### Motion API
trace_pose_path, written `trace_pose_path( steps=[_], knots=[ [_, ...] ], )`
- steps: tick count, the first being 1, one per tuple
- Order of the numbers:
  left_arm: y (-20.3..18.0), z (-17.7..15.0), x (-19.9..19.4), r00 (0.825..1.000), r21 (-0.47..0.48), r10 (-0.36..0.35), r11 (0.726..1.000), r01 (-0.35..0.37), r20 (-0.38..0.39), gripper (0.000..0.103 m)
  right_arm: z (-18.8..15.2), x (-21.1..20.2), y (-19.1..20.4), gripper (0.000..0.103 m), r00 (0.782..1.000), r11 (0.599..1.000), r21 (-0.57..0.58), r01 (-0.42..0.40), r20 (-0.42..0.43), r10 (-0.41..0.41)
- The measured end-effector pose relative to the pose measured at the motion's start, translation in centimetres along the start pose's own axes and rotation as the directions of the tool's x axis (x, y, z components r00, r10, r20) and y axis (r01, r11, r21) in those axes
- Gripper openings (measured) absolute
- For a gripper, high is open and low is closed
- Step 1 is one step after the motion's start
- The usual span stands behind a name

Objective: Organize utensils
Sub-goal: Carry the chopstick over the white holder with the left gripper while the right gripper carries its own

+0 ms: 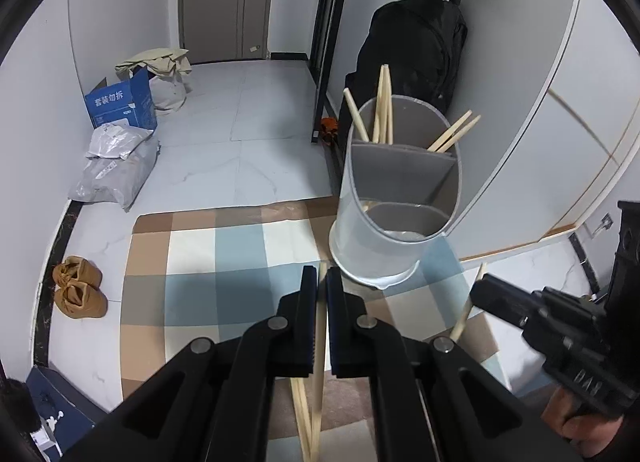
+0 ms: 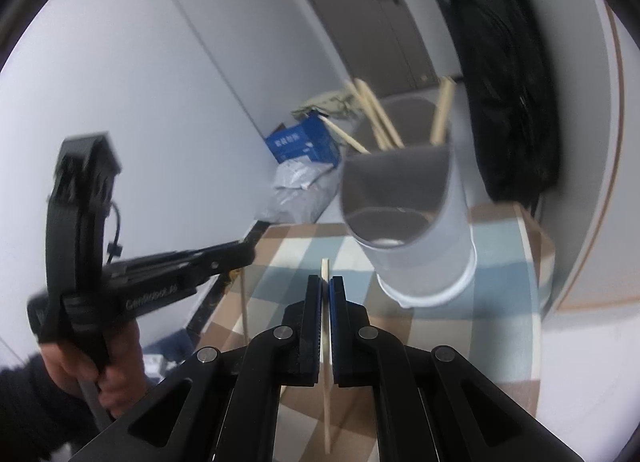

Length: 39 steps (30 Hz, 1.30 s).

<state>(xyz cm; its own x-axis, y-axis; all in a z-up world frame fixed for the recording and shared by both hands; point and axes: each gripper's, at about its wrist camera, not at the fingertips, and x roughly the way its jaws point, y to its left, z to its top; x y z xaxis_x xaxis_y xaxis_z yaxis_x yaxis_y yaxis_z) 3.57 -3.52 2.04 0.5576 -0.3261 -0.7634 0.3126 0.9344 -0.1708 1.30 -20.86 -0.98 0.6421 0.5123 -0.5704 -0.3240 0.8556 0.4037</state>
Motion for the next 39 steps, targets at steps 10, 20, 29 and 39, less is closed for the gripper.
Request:
trace_pose_path(
  steps=[10,20,29,39],
  knots=[
    [0.6,2.0,-1.4,0.997,0.017,-0.049,0.999,0.049,0.060,0.001,0.8,-2.1,2.5,0.003,0.995,0.998,-0.052,0.033,0.094,-0.028],
    [0.3,5.7,-2.4,0.985,0.009,-0.087,0.996,0.086,0.146,0.001,4.1,-4.2,3.2,0.003,0.987,0.995,-0.076,0.059,0.151,-0.047],
    [-0.6,10.9,-3.3,0.969,0.021,-0.124,0.992,0.122,0.215,0.001,11.5,-7.8,3.0,0.003,0.970,0.993,-0.080,0.087,0.235,-0.066],
    [-2.0,15.8,-2.9,0.937,0.036,-0.136,0.991,0.132,0.322,0.001,19.1,-9.2,1.1,0.003,0.947,0.986,-0.075,0.151,0.296,-0.123]
  ],
)
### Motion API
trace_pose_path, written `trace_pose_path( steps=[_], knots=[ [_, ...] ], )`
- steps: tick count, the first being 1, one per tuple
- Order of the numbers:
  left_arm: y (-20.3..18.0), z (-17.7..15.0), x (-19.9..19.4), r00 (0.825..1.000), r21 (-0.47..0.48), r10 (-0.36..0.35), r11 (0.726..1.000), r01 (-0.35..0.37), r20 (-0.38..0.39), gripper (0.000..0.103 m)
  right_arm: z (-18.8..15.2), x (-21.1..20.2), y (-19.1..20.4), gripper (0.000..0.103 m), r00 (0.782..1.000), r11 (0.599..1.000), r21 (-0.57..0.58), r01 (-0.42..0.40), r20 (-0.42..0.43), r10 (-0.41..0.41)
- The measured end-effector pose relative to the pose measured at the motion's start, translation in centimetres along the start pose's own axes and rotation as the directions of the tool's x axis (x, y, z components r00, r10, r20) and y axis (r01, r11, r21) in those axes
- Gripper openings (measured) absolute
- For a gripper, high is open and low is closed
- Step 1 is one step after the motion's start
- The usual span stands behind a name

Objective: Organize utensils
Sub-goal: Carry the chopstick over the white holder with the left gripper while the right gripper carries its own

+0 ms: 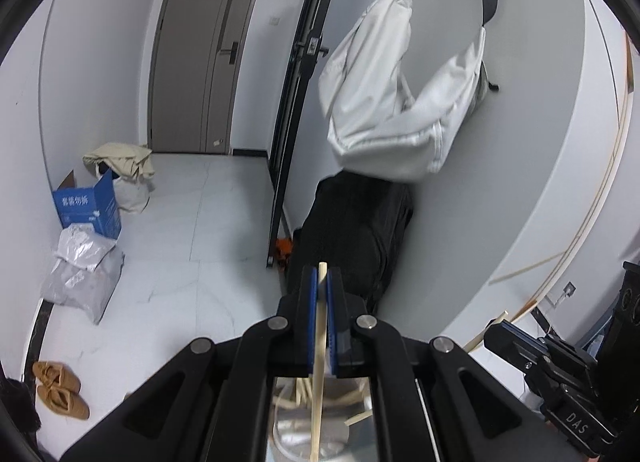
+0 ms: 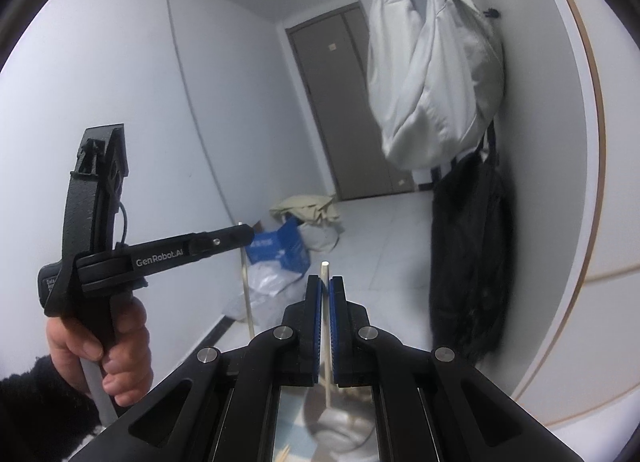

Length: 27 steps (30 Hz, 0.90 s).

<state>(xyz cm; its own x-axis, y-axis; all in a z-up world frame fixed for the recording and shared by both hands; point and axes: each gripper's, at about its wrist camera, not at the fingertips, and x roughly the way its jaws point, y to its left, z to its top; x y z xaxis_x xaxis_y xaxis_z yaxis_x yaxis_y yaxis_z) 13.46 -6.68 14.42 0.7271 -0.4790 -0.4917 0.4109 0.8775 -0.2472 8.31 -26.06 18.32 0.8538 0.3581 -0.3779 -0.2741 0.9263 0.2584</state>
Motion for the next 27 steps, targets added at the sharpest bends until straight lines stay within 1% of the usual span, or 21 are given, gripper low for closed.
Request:
trace_pose_path(
  steps=[5,8,12,14,16,22,27],
  knots=[
    [0.2,-0.2,2.0,0.999,0.001,-0.002,1.000,0.002,0.046,0.001,1.5,1.6,-1.4,0.003,1.000,1.000,-0.017,0.023,0.008,-0.023],
    [0.9,-0.7,3.1,0.999,-0.021,-0.019,1.000,0.020,0.051,0.001,1.6,2.4,-2.0,0.003,0.999,0.999,-0.033,0.035,0.006,-0.035],
    [1.6,-2.6,4.0,0.996,-0.023,-0.030,0.999,0.032,0.084,0.001,0.6,4.1,-3.2,0.003,0.999,0.999,-0.010,0.032,-0.020,-0.032],
    [1.9,-3.4,4.2,0.994,-0.023,-0.060,0.998,0.062,0.089,0.001,-0.1,4.9,-3.6,0.003,0.999,1.000,-0.006,0.030,-0.037,-0.030],
    [2.1,-4.0,4.2,0.993,-0.015,-0.057,0.998,0.059,0.099,0.001,-0.6,5.7,-3.9,0.003,0.998,0.999,-0.008,0.032,-0.050,-0.033],
    [2.5,-5.2,5.0,0.994,-0.003,-0.067,0.998,0.068,0.086,0.001,-1.8,7.0,-3.8,0.003,0.997,0.999,-0.029,0.023,-0.078,-0.025],
    [2.1,-6.2,5.3,0.996,0.008,-0.053,0.999,0.053,0.077,0.001,-2.5,7.7,-3.4,0.003,0.994,0.998,-0.063,0.017,-0.103,-0.023]
  ],
)
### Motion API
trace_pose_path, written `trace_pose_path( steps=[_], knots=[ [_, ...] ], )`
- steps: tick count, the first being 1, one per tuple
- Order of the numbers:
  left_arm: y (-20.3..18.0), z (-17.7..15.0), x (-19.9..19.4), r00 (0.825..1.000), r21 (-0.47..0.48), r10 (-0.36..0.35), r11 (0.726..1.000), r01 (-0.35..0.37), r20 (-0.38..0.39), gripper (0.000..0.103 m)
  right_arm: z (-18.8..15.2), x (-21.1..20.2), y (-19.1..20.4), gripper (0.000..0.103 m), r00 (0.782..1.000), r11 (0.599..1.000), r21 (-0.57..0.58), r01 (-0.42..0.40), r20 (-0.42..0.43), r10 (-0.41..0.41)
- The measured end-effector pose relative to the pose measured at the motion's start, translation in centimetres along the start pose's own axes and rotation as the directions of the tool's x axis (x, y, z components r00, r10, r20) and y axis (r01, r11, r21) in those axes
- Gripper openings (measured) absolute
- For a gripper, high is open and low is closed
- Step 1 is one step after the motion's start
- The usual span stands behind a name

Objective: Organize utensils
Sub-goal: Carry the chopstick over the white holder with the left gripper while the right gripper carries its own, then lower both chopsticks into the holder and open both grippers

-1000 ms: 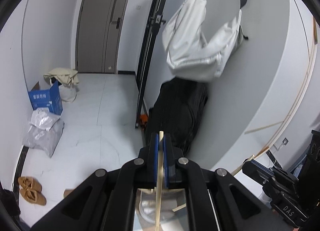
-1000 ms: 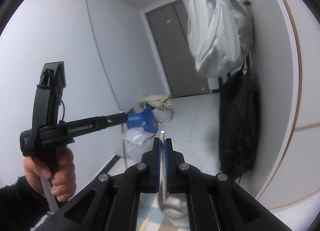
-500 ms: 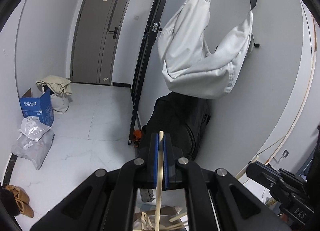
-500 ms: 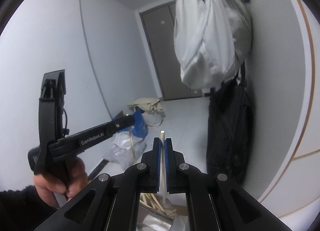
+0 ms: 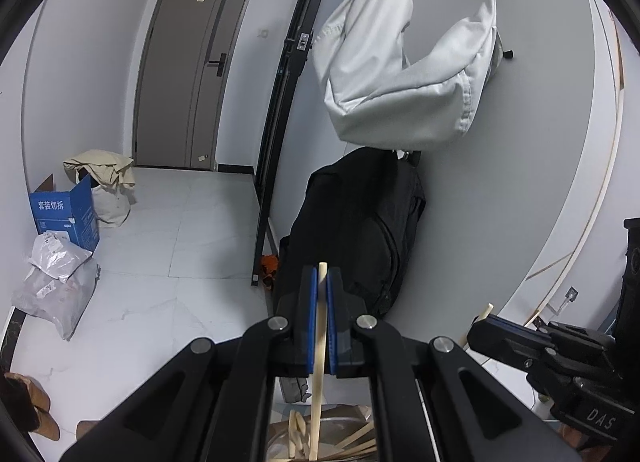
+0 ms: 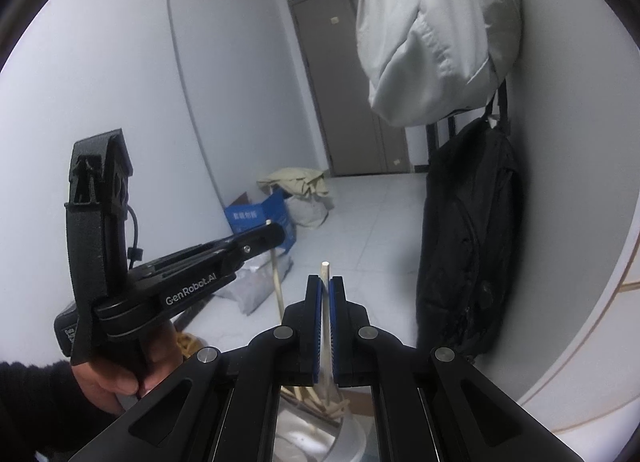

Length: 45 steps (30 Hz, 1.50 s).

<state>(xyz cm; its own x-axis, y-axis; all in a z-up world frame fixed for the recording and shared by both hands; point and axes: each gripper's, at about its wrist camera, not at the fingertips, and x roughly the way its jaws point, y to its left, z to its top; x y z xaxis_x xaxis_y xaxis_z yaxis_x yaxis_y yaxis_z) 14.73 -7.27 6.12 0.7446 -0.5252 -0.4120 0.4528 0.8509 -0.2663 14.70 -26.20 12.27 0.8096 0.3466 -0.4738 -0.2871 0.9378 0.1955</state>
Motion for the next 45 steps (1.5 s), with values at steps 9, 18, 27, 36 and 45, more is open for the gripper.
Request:
trace_pose_path(
  steps=[9,18,27,36,45],
  knots=[
    [-0.5,-0.1,0.6,1.000,0.021,-0.015,1.000,0.016,-0.022,0.001,-1.5,1.0,0.2,0.003,0.999,1.000,-0.002,-0.009,-0.048,0.009],
    [-0.2,-1.7,0.6,0.993,0.048,-0.032,0.998,0.038,-0.115,0.001,-3.7,2.3,0.2,0.004,0.994,1.000,0.014,-0.020,-0.110,0.022],
    [-0.1,-1.2,0.0,0.968,0.017,-0.090,0.995,0.097,-0.233,0.012,-6.0,2.9,-0.3,0.018,0.987,0.996,0.081,-0.022,-0.160,0.035],
    [-0.7,0.3,-5.3,0.990,-0.011,0.022,1.000,-0.024,-0.138,0.066,-5.8,-3.1,0.2,0.064,1.000,0.991,0.133,-0.005,-0.021,0.008],
    [-2.4,-0.7,-10.0,0.981,-0.014,0.183,0.983,-0.184,-0.064,0.080,-6.6,-9.1,4.8,0.087,0.993,0.995,0.088,-0.034,0.113,0.024]
  ],
)
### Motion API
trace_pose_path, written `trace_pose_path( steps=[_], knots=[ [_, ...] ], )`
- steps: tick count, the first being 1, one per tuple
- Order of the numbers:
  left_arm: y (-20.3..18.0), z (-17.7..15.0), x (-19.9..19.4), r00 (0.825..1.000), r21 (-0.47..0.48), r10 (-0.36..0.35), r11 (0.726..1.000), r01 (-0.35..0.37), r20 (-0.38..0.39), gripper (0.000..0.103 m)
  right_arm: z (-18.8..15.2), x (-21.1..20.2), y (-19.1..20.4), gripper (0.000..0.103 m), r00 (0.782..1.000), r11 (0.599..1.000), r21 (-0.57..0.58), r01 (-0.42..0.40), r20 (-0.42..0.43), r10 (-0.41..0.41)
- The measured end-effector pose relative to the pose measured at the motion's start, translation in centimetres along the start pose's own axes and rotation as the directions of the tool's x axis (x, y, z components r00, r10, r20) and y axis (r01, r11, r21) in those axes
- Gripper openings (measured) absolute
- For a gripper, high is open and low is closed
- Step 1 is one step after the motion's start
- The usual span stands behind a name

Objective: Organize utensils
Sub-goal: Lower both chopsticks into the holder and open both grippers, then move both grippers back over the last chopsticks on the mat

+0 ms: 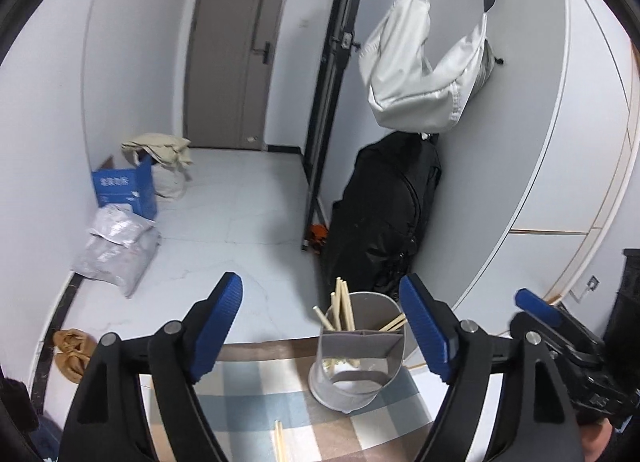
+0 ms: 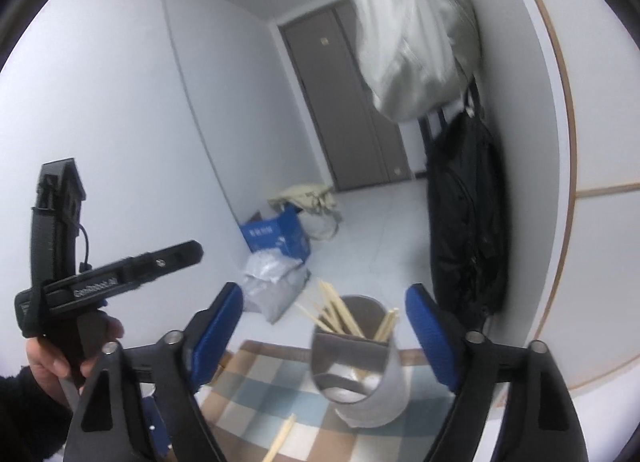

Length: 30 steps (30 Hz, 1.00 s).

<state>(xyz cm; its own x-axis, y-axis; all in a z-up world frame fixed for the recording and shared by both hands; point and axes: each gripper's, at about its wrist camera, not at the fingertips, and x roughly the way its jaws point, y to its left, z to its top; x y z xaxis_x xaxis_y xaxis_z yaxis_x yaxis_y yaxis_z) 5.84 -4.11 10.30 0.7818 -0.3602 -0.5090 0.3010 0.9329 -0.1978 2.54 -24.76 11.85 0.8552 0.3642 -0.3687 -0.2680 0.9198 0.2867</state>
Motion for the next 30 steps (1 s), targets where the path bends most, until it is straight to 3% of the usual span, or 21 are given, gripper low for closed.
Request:
trace_pose_path(
  steps=[5,14,23,30],
  knots=[
    [-0.6,-1.4,-2.3,0.999,-0.021,0.041,0.999,-0.040,0.029,0.086,-1.2,-2.7,3.1,0.097,0.998,0.999,-0.041,-0.018,0.058,0.020],
    [-0.9,-4.5,-4.8,0.996,-0.027,0.083,0.996,-0.082,0.036,0.098,-4.1,-5.0,5.4,0.099,0.997,0.997,-0.057,-0.042,0.056,0.045],
    [0.5,-9.0,-4.7,0.993,-0.062,0.114,0.991,-0.116,-0.023,0.098,-8.0,-5.2,5.9,0.101,1.000,0.998,-0.052,-0.031,-0.005,0.031],
    [2.4,-12.0,-3.0,0.987,-0.059,0.141,0.987,-0.146,-0.078,0.098,-11.9,-3.2,6.8,0.100,0.994,0.997,-0.078,-0.025,-0.107,0.017]
  ],
)
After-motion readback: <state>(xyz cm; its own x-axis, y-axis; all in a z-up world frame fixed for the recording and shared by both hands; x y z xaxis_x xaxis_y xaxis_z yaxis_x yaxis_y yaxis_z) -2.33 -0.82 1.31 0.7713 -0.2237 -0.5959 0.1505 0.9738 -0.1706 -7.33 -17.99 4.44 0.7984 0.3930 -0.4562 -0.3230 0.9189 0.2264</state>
